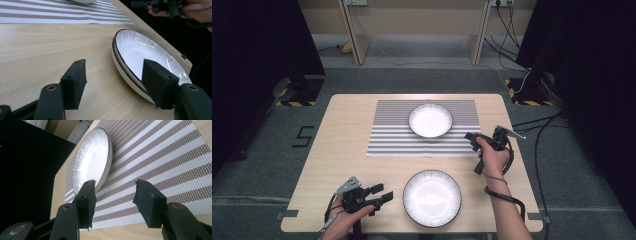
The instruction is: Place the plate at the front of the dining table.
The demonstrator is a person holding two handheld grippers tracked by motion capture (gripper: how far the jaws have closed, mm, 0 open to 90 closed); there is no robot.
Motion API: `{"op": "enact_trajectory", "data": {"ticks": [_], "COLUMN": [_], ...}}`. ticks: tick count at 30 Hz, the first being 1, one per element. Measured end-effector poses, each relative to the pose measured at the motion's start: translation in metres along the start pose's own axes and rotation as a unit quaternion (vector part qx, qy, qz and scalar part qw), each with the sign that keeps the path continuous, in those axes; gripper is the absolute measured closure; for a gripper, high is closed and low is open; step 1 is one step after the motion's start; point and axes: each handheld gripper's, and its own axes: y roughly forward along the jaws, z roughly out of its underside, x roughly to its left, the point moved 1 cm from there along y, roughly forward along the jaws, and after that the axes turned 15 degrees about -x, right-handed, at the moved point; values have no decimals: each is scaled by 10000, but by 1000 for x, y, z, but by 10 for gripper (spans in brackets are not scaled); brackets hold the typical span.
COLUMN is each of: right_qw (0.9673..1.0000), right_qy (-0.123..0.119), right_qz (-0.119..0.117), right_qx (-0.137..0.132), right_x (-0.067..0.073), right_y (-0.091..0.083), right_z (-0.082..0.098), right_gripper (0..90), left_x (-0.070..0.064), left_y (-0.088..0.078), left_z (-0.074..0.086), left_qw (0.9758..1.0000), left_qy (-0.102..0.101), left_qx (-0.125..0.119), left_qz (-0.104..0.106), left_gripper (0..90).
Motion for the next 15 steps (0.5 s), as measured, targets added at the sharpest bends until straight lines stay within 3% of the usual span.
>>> {"op": "enact_trajectory", "data": {"ticks": [15], "right_qw": [10000], "right_qy": [-17], "right_qz": [49], "right_qx": [-12], "right_x": [-8], "right_y": [-15], "right_z": [7], "right_gripper": [491], "left_x": [0], "left_y": [0], "left_z": [1], "left_qw": [10000], "left_qy": [9], "left_qx": [11], "left_qz": [-8], "left_gripper": [360]}}
